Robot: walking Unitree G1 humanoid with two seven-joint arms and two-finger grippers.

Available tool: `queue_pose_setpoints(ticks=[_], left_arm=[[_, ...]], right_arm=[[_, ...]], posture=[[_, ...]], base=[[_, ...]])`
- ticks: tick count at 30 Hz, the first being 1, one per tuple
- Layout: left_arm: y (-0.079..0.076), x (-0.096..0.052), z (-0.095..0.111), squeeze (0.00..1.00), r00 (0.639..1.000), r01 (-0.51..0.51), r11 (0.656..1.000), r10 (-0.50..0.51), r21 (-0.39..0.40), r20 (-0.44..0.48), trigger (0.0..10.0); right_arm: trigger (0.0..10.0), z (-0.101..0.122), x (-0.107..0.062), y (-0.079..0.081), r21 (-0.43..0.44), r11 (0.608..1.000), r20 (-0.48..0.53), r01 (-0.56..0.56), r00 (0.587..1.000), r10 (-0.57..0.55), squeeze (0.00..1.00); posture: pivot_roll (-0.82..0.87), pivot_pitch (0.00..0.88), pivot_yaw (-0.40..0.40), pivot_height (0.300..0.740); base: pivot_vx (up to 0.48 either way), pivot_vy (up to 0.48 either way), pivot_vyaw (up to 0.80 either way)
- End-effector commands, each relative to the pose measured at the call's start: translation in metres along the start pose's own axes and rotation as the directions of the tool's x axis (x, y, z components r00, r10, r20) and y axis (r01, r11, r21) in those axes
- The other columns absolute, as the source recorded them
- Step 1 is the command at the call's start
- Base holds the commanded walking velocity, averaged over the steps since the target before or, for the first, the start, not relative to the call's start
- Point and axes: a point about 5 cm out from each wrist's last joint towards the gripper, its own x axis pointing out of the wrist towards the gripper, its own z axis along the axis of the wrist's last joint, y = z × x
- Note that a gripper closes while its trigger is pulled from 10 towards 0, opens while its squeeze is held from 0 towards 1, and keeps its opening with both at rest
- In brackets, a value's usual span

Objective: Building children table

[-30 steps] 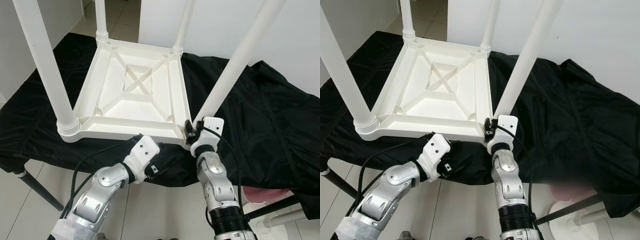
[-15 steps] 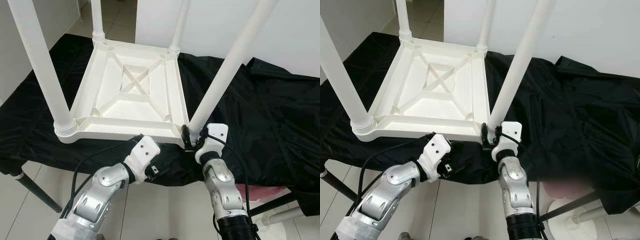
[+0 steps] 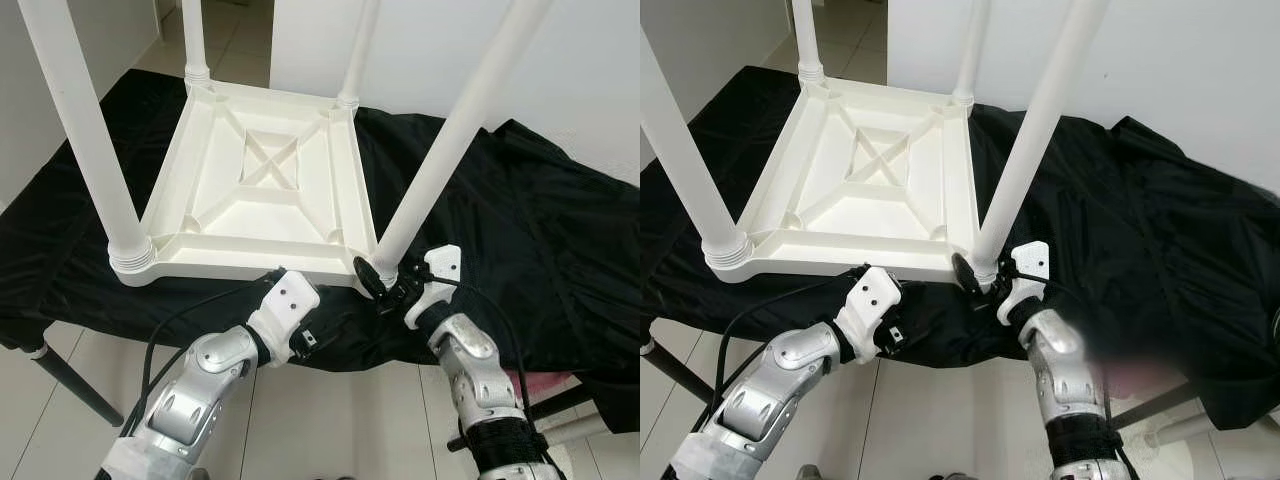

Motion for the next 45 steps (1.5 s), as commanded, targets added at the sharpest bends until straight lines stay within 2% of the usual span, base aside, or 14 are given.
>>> queue_pose_setpoints(ticks=[1,3,8,16,17,18,19,30,31,33,34,39,43,45], left_arm=[[-0.002,0.002,0.001,0.00,1.000,0.005,1.000,-0.005,0.003,-0.004,10.0],[-0.001,0.001,0.001,0.00,1.000,0.003,1.000,-0.003,0.007,-0.005,10.0],[0.001,0.002,0.003,0.00,1.000,-0.006,1.000,0.006,0.007,0.000,10.0],[0.001,0.003,0.004,0.00,1.000,-0.011,1.000,0.011,0.007,0.003,10.0],[0.001,0.003,0.005,0.00,1.000,-0.017,1.000,0.017,0.007,0.005,10.0],[0.001,0.003,0.005,0.00,1.000,-0.017,1.000,0.017,0.007,0.005,10.0],[0.002,0.003,0.005,0.00,1.000,-0.024,1.000,0.024,0.007,0.006,10.0],[0.002,0.000,0.005,0.00,0.999,-0.044,0.999,0.044,0.002,0.003,10.0],[0.003,0.000,0.005,0.00,0.999,-0.043,0.999,0.043,0.002,0.002,10.0],[0.003,0.000,0.005,0.00,0.999,-0.043,0.999,0.043,0.002,0.002,10.0],[0.003,0.000,0.005,0.00,0.999,-0.042,0.999,0.042,0.002,0.001,10.0],[0.002,0.000,0.004,0.00,0.999,-0.034,0.999,0.034,0.002,0.000,10.0],[0.001,0.001,0.004,0.00,1.000,-0.028,1.000,0.028,-0.001,0.000,10.0],[0.001,0.001,0.004,0.00,1.000,-0.028,1.000,0.028,-0.001,0.000,10.0]], right_arm=[[10.0,-0.002,-0.002,-0.004,0.004,1.000,-0.002,-0.005,1.000,0.005,0.00],[10.0,-0.003,0.003,-0.007,-0.031,0.998,-0.031,-0.050,0.998,0.049,0.00],[10.0,-0.002,0.016,-0.008,-0.050,0.990,-0.051,-0.135,0.990,0.132,0.00],[10.0,-0.001,0.027,-0.006,-0.077,0.973,-0.078,-0.216,0.975,0.210,0.00],[0.5,-0.001,0.033,-0.007,-0.086,0.965,-0.096,-0.248,0.966,0.239,0.00],[0.5,-0.001,0.033,-0.007,-0.086,0.965,-0.096,-0.248,0.966,0.239,0.00],[0.0,-0.001,0.034,-0.009,-0.086,0.964,-0.101,-0.253,0.965,0.244,0.00],[0.0,-0.008,0.029,-0.015,-0.056,0.965,-0.120,-0.254,0.962,0.247,0.00],[0.8,-0.008,0.029,-0.015,-0.050,0.967,-0.115,-0.249,0.963,0.242,0.00],[0.8,-0.008,0.029,-0.015,-0.050,0.967,-0.115,-0.249,0.963,0.242,0.00],[10.0,-0.008,0.029,-0.016,-0.042,0.970,-0.106,-0.238,0.967,0.233,0.00],[10.0,-0.005,0.031,-0.015,-0.036,0.984,-0.092,-0.174,0.981,0.170,0.00],[10.0,-0.003,0.033,-0.009,-0.029,0.998,-0.055,-0.056,0.997,0.054,0.00],[10.0,-0.003,0.033,-0.009,-0.022,0.999,-0.048,-0.043,0.998,0.042,0.00]], posture=[[0.09,0.062,-0.145,0.740],[0.10,0.064,-0.143,0.740],[0.10,0.071,-0.140,0.740],[0.11,0.075,-0.139,0.740],[0.12,0.077,-0.144,0.740],[0.12,0.077,-0.144,0.740],[0.12,0.079,-0.148,0.740],[0.13,0.087,-0.154,0.740],[0.12,0.087,-0.151,0.740],[0.12,0.087,-0.151,0.740],[0.12,0.089,-0.150,0.740],[0.11,0.091,-0.147,0.740],[0.10,0.092,-0.145,0.740],[0.10,0.092,-0.145,0.740]], base=[[0.000,0.000,0.00],[0.000,0.000,0.00],[0.000,0.000,0.00],[0.000,0.000,0.00],[0.000,0.000,0.00],[0.000,0.000,0.00],[0.000,0.000,0.00],[0.000,0.000,0.00],[0.000,0.000,0.00],[0.000,0.000,0.00],[0.000,0.000,0.00],[0.000,0.000,0.00],[0.000,0.000,0.00],[0.000,0.000,0.00]])
